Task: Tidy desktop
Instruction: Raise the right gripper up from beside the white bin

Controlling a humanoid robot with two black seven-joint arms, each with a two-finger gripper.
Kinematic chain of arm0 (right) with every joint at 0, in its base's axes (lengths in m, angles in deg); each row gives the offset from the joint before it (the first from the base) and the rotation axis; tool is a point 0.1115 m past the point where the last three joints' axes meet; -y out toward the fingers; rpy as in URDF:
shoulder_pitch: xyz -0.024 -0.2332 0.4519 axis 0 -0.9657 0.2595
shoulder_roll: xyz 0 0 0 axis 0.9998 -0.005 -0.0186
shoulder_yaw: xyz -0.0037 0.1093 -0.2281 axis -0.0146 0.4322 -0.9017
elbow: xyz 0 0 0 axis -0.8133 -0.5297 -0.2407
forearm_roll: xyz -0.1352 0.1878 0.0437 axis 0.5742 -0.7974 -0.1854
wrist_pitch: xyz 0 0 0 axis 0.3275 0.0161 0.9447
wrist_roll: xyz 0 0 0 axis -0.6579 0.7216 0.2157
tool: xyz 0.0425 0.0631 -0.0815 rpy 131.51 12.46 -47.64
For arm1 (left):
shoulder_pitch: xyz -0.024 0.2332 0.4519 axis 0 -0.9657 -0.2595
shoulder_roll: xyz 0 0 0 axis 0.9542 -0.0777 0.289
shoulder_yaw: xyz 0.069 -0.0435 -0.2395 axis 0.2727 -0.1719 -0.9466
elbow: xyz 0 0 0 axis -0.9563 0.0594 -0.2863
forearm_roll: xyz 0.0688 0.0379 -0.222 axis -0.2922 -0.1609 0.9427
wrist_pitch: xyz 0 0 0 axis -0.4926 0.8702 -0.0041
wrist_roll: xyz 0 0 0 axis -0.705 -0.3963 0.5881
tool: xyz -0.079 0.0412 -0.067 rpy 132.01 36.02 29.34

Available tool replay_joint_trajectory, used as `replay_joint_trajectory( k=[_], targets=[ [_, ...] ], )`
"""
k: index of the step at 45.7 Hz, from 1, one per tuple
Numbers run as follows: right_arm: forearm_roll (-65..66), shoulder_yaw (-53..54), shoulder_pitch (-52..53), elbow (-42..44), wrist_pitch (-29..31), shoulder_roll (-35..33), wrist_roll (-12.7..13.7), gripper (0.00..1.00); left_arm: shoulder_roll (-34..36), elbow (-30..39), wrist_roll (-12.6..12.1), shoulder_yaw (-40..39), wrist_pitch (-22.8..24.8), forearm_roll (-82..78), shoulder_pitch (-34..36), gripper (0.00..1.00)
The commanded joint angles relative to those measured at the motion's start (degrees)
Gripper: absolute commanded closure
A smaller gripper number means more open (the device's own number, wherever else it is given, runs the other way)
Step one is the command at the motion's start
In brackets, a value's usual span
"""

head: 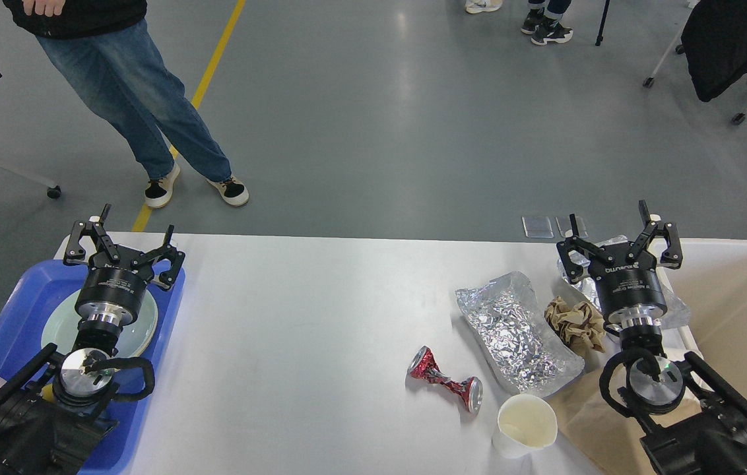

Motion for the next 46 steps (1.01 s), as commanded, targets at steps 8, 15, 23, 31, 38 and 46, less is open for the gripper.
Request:
replay_joint_trajectory(
  k=[8,15,23,31,38,46],
  targets=[
    [-0.28,-5.63,4.50,4.19,-2.33,-0.56,0.02,0.00,0.06,0.00,0.00,-0.04,-0.01,0.00,0.02,0.04],
    [-0.89,-9.68,5.99,5.07,-2.59,-2.32,-0.07,0.00,-0.03,0.00,0.00,-0.04,-0.01,0.00,0.02,0.04],
    [-2.29,-17.48,9.15,4.63,-2.86,-8.11,-0.07,0.00,0.06,0.00,0.00,0.05,-0.01,0.00,0.02,0.04],
    [-2.30,-37.69,18.47,5.07,-1.98,-17.60,-0.07,0.00,0.06,0.00,0.00,0.05,-0.01,0.00,0.02,0.04],
    [-2.65,-55.54,30.33,4.63,-2.16,-20.69,-0.07,0.00,0.06,0.00,0.00,-0.04,-0.01,0.00,-0.07,0.04],
    [-2.65,-81.80,47.02,4.63,-1.89,-21.83,0.10,0.00,-0.03,0.00,0.00,-0.04,-0.01,0.00,0.02,0.04]
  ],
)
